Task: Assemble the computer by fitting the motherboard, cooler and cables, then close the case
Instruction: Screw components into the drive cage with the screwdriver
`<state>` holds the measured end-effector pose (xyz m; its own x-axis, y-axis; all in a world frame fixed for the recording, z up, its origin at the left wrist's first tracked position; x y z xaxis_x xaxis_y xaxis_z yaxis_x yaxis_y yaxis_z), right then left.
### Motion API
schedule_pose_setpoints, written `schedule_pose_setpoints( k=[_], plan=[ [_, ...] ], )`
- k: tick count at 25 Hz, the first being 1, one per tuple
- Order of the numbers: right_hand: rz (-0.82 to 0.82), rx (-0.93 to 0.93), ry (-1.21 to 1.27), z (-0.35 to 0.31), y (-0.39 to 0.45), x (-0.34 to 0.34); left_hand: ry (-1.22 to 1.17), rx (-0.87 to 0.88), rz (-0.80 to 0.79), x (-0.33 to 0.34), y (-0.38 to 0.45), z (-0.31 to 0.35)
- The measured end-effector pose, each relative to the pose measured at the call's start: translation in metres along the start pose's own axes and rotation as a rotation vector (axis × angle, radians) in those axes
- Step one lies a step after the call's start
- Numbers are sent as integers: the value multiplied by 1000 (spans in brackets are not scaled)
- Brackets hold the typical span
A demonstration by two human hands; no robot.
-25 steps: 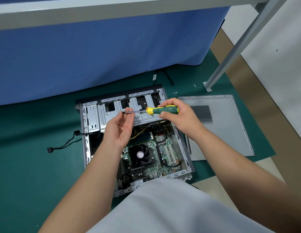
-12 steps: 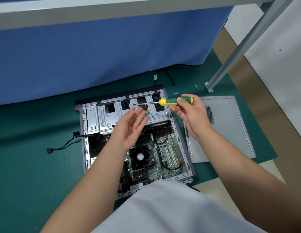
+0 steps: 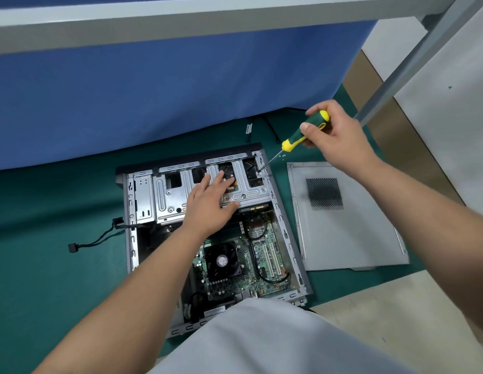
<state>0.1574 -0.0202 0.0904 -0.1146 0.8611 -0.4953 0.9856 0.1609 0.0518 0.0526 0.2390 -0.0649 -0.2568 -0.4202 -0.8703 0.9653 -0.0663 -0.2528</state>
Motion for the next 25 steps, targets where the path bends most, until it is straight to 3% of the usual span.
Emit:
schedule_pose_setpoints(
  k=[3, 11, 25],
  plan=[
    [-84, -69, -186, -10, 10, 3, 160, 38, 1, 10, 0, -3],
    [-204, -117, -280, -18, 26, 18, 365, 66, -24, 18, -1, -4],
    [-245, -160, -367, -19, 26, 29, 440, 79, 75, 25, 1, -5]
  ],
)
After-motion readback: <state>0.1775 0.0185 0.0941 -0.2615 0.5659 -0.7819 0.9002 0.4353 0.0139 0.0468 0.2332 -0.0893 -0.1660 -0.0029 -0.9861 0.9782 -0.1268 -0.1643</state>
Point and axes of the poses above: each hand's wrist, its own y-axis towards the middle knuckle, its own x-axis out of the palm, z = x × y, the point moved 5 cm from there along y, towards the middle knuckle, and after that the axes turned 10 degrees about y, right-handed, at the moved point
